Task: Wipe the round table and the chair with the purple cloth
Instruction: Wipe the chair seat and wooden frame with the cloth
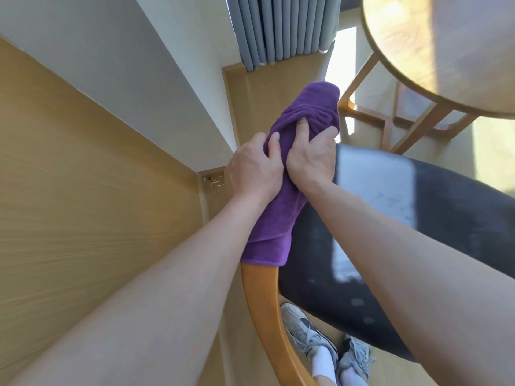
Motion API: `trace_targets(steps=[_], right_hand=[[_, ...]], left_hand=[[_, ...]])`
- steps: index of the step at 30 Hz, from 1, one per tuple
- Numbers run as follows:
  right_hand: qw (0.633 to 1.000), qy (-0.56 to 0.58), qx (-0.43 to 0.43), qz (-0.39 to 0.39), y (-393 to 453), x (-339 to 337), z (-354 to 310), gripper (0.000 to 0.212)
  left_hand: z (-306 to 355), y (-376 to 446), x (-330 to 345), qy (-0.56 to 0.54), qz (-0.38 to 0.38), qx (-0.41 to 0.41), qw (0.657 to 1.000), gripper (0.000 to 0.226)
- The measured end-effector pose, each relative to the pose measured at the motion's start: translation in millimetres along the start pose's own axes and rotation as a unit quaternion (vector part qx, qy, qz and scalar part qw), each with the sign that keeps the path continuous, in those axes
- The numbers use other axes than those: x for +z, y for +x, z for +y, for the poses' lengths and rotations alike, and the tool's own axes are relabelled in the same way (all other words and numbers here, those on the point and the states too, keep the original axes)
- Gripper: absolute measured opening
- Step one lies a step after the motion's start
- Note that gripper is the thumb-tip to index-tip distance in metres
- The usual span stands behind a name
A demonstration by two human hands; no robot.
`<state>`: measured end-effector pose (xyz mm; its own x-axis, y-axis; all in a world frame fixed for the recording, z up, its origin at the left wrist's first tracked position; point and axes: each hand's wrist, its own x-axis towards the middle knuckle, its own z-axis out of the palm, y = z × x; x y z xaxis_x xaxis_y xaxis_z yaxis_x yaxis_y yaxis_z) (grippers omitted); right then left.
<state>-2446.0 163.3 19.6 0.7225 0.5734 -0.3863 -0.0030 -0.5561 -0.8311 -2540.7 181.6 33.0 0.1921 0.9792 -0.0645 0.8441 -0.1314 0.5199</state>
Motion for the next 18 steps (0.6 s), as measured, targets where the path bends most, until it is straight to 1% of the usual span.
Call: trace_targets(steps=[3, 7, 11, 16, 18], right_hand=[[1.0, 0.025, 0.01, -0.016, -1.2, -1.2, 2.4, 0.044], [0.998, 0.037, 0.024, -0.034, -7.3, -4.0, 0.8, 0.05], [0.996, 0.051, 0.032, -0.062, -32.0, -5.0, 11.5, 0.055], [0.994, 0.027, 0.017, -0.104, -81.7, -6.2, 39.1, 0.044], [0.992, 0.014, 0.01, -0.126, -101.9, -10.0, 49.4, 0.04]], left_hand=[[-3.5, -0.1, 1.2, -0.035, 0.0, -0.008, 0.999, 0.046], [-7.5, -3.4, -2.3, -0.106, -0.002, -0.048, 0.993, 0.051], [-17.2, -24.4, -5.9, -0.149, 0.011, -0.056, 0.987, 0.044], [-40.3, -91.1, -12.0, -0.186, 0.033, -0.075, 0.979, 0.027], [-50.0, -118.8, -10.0, -0.184, 0.048, -0.096, 0.977, 0.028]])
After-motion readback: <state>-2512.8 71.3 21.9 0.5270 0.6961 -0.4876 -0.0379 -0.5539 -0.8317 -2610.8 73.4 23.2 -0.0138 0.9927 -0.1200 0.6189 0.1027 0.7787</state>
